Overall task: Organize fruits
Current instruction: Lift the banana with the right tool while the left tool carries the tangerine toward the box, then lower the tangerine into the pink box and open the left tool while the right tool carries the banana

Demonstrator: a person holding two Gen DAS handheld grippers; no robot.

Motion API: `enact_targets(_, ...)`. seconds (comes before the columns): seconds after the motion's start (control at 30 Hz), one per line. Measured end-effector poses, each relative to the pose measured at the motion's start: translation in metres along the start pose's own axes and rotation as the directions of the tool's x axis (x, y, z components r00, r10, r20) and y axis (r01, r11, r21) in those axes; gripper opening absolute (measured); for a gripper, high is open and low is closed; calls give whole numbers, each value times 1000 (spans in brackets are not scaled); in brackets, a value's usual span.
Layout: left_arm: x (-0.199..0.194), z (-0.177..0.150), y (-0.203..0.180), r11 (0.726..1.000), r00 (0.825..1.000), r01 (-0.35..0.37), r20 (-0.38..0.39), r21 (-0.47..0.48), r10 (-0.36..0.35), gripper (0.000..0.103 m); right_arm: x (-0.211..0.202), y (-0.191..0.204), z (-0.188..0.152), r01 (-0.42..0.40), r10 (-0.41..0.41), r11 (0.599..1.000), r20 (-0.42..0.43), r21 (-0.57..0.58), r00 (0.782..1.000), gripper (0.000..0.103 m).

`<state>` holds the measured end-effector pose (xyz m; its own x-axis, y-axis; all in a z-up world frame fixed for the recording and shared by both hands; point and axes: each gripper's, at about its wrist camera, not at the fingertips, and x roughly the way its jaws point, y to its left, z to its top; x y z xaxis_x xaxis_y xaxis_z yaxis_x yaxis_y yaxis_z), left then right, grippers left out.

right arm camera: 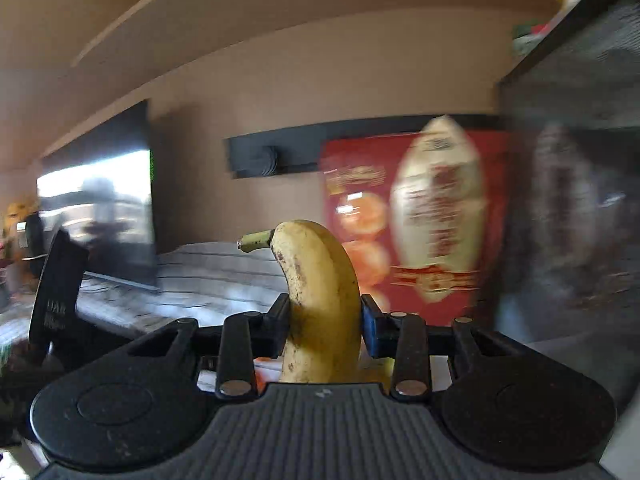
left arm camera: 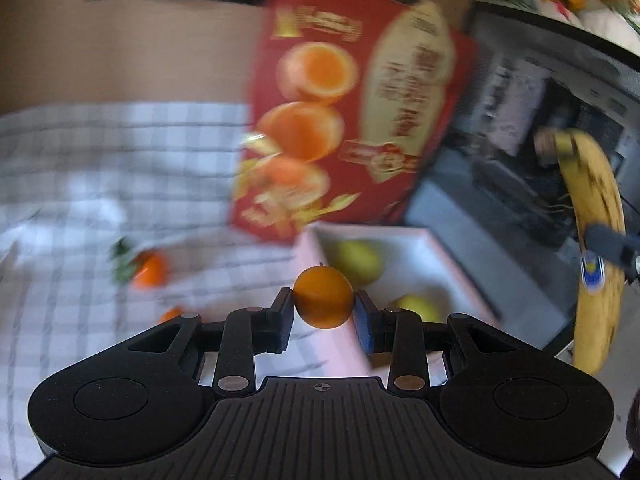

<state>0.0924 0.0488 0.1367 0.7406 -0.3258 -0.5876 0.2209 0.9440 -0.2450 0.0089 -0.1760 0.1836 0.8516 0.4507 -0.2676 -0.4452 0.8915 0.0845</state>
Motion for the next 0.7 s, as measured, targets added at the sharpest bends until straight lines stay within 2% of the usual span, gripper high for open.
enact_targets(0.1,42,17,-21,997,996,77,-51,30,-76,37,-15,-22,-6,84,-84,996,-28,19,996,35)
enact_targets(0.2,93,27,-41,991,984,124,-135,44,-117,37,-21,-41,-19,142,-136,988,-81,69,987,35)
enact_targets(0.3,136,27,-54,994,973,86,-219,65,-70,37,-18,-51,-33,183,-169,977,-130,109,977,35)
enact_targets(0.4,162,19,-57,994,962,44,-274,101,-14,37,-19,-58,-41,194,-172,971,-156,141,973,35)
enact_targets(0.47,167,14,-57,991,957,38,-290,128,1,39,-17,-59,-44,200,-174,968,-166,154,971,35)
enact_targets(0.57,164,11,-55,987,954,70,-299,146,-23,40,-14,-59,-45,200,-172,966,-171,162,970,35)
enact_targets(0.7,127,14,-42,992,980,87,-184,91,-70,40,-8,-59,-38,186,-158,968,-167,167,973,35)
